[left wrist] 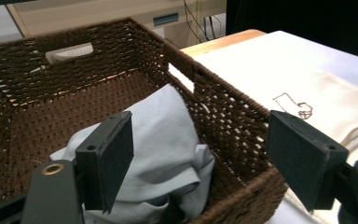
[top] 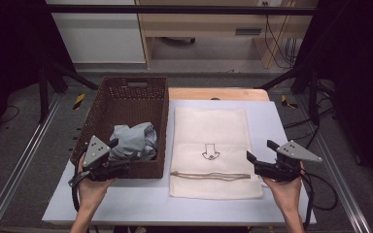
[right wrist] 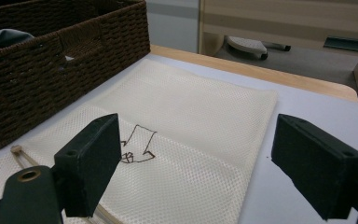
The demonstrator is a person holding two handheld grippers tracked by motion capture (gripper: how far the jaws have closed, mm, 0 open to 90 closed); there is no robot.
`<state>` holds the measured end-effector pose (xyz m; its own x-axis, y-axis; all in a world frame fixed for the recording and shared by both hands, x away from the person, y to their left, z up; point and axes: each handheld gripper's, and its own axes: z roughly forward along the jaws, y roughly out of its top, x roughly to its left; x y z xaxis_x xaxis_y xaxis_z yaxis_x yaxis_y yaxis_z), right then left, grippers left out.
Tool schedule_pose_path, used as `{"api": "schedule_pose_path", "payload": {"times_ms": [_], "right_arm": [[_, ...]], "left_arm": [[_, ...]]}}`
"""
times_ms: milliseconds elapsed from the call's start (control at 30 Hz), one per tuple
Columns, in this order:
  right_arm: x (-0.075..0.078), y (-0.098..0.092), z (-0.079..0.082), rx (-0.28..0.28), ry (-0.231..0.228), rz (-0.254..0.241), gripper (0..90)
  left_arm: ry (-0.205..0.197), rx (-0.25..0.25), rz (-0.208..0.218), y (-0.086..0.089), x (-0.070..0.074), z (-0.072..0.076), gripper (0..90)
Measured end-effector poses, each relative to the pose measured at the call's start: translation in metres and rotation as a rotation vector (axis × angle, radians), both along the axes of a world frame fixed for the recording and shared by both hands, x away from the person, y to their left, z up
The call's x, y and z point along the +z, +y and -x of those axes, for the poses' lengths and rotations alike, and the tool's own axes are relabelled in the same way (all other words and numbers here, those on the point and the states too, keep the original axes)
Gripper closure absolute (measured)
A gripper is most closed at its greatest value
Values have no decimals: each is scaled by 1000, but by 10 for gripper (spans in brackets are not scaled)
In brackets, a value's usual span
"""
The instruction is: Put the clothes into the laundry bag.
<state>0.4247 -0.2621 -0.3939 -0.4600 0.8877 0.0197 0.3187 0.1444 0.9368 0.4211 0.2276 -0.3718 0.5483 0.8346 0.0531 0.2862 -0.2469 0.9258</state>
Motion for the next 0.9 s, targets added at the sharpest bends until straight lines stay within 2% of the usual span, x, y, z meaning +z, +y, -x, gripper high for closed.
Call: {"api": "schedule_pose_path", "payload": {"times_ms": [100, 333, 500, 733, 800, 833, 900], "right_arm": [[2, 0, 0, 2, -5, -5, 162], [3, 6, 0, 1, 9, 10, 168], [3, 13, 0, 36, 15, 15, 182], [1, 25, 0, 77, 33, 23, 204], [-1, 29, -1, 96, 46, 33, 217], [-2, 30, -2, 104, 49, 38, 222], [-3, 32, -3, 109, 55, 43, 225]], "left_arm": [[-2, -13, 12, -5, 2, 3, 246], [-14, -51, 3, -22, 3, 10, 273], [-1, -99, 18, -39, 2, 15, 305], [-3, -165, -4, -68, -1, 25, 367], [4, -186, -12, -77, -3, 26, 401], [14, -201, -37, -86, -7, 27, 417], [20, -210, -40, -91, -9, 27, 423]]}}
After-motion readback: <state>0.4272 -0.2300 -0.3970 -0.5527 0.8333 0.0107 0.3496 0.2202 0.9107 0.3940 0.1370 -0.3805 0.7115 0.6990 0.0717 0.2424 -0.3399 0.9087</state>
